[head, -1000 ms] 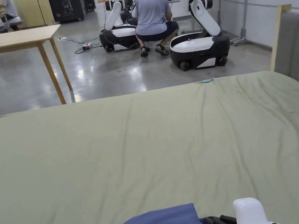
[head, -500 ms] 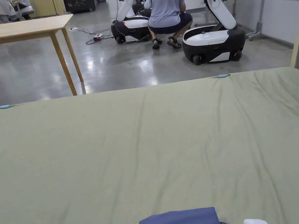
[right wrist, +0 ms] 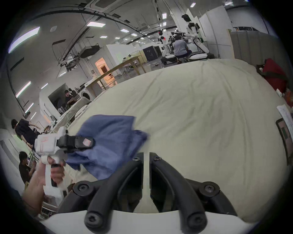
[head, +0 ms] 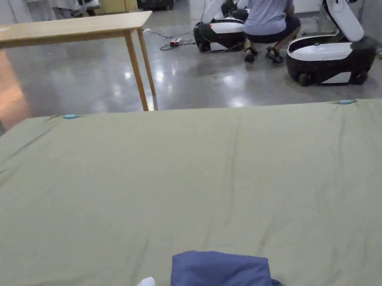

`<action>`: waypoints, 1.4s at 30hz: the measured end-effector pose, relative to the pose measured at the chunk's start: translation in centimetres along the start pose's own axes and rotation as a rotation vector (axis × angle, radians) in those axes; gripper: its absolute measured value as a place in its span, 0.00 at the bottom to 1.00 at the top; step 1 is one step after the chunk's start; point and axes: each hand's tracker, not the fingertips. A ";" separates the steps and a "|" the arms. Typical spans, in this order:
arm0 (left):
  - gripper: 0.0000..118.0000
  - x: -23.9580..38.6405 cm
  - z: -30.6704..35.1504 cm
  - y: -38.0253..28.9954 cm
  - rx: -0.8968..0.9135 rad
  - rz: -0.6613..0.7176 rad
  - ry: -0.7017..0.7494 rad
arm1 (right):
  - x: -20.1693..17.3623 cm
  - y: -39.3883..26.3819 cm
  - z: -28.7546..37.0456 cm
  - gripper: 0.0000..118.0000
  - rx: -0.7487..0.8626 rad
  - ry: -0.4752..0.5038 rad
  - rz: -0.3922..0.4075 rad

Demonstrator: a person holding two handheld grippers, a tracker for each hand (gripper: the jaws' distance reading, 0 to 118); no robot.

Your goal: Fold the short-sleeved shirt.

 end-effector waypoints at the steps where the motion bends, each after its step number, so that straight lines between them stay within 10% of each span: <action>1: 0.23 -1.4 2.2 1.6 0.021 -0.028 0.044 | -0.8 -0.1 -0.1 0.07 0.000 0.004 0.009; 16: 0.23 -17.9 21.4 17.2 0.060 -0.037 0.545 | -9.9 -1.8 -4.5 0.07 -0.058 0.070 0.090; 17: 0.26 -20.2 21.3 17.9 0.064 -0.029 0.524 | -10.2 -1.8 -4.6 0.07 -0.061 0.072 0.091; 20: 0.83 -20.1 22.6 17.1 0.160 0.012 0.541 | -10.5 -1.8 -4.5 0.07 -0.061 0.067 0.103; 27: 0.83 -13.5 30.1 13.9 0.476 -0.148 0.701 | -9.4 -1.9 -3.0 0.07 -0.043 0.053 0.100; 29: 0.76 -8.8 29.4 11.7 0.501 -0.264 0.743 | -8.5 -1.4 -1.8 0.07 0.007 0.041 0.072; 32: 0.06 -2.4 25.8 9.0 0.600 -0.442 0.745 | -6.4 0.3 1.2 0.07 0.131 0.006 -0.003; 37: 0.05 9.1 18.9 3.0 0.742 -0.691 0.546 | -4.0 6.5 9.0 0.07 0.412 -0.124 0.035; 42: 0.05 19.0 13.8 0.4 0.763 -0.805 0.441 | -4.1 12.8 14.9 0.08 0.602 -0.251 0.255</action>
